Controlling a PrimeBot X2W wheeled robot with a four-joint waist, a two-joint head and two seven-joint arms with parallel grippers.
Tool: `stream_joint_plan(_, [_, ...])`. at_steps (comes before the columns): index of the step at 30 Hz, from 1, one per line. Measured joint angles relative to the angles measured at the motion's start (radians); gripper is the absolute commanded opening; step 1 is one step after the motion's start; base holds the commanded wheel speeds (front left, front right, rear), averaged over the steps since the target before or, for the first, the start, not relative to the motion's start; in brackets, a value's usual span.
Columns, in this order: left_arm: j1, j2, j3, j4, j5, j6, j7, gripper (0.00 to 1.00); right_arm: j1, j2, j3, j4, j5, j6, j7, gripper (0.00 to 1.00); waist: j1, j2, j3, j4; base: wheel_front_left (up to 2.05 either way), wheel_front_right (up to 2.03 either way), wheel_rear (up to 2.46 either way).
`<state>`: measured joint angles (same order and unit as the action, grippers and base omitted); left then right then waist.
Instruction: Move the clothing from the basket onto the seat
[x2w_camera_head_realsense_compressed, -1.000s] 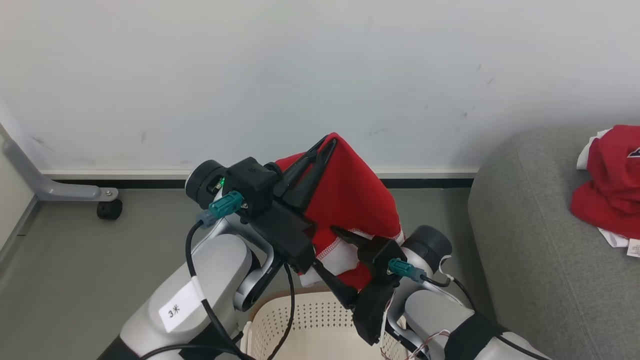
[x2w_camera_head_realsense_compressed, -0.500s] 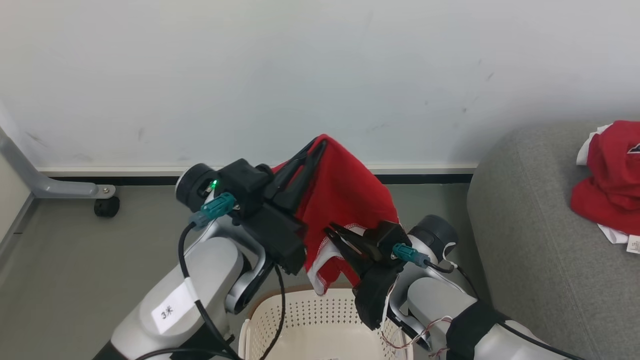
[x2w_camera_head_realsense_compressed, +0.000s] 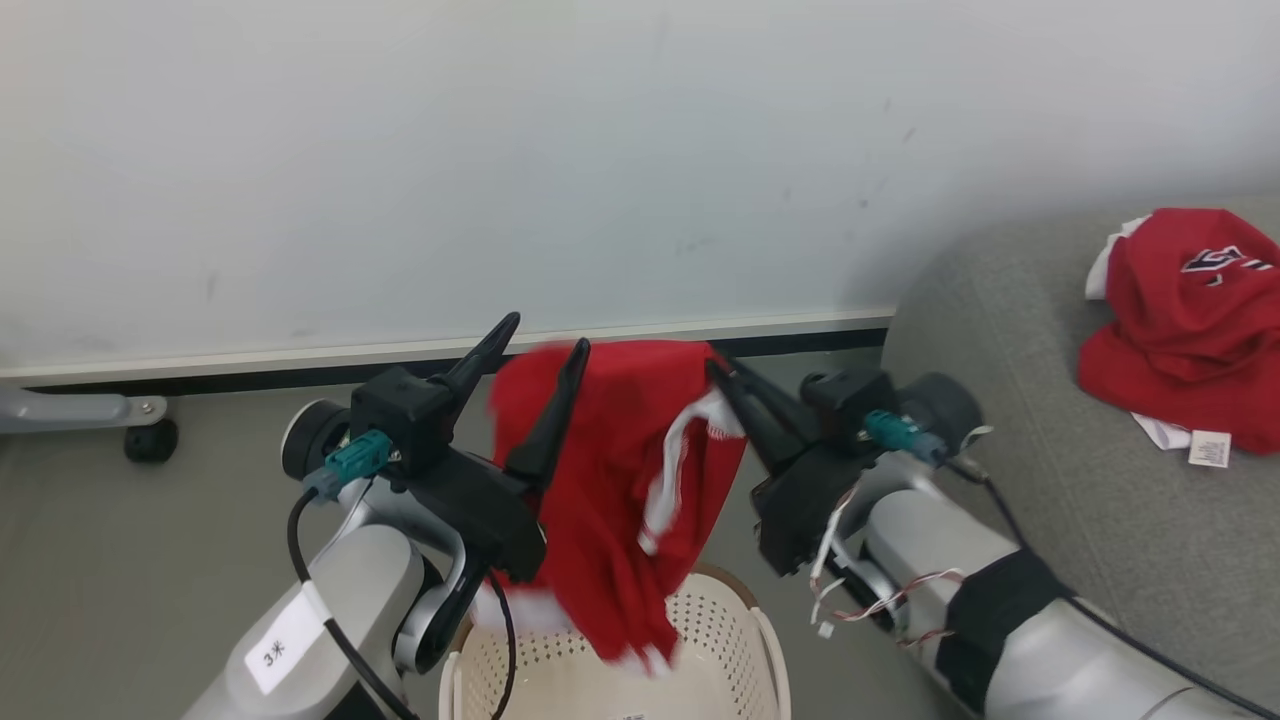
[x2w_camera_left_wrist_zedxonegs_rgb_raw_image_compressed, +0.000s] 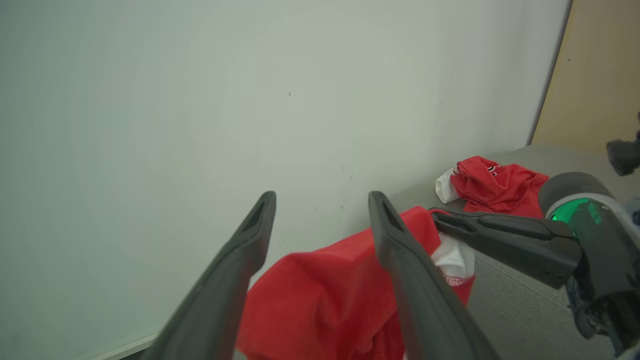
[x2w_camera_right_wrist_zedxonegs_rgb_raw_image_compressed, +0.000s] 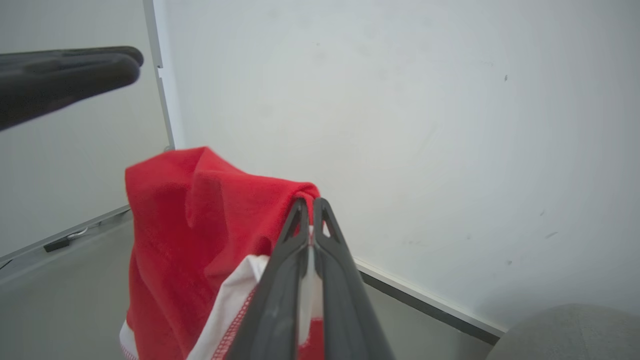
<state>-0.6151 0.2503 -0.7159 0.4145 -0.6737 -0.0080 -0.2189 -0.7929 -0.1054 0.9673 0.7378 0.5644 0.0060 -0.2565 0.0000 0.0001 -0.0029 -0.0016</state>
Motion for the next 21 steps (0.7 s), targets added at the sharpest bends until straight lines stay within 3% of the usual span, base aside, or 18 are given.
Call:
stream_joint_plan(11, [0.087,0.009,-0.008,-0.044,-0.004,-0.002,-0.013,1.00,0.005,-0.129,-0.111,-0.136,-0.020,-0.060,0.000,0.00,0.0000,0.0000,-0.002,-0.093,0.00,0.00,0.00])
stream_joint_plan(21, [0.162,0.007,-0.047,-0.108,0.006,-0.011,-0.021,1.00,0.057,-0.252,-0.169,-0.286,-0.076,-0.093,0.000,0.00,0.0000,0.0000,-0.007,-0.199,0.00,0.00,0.00])
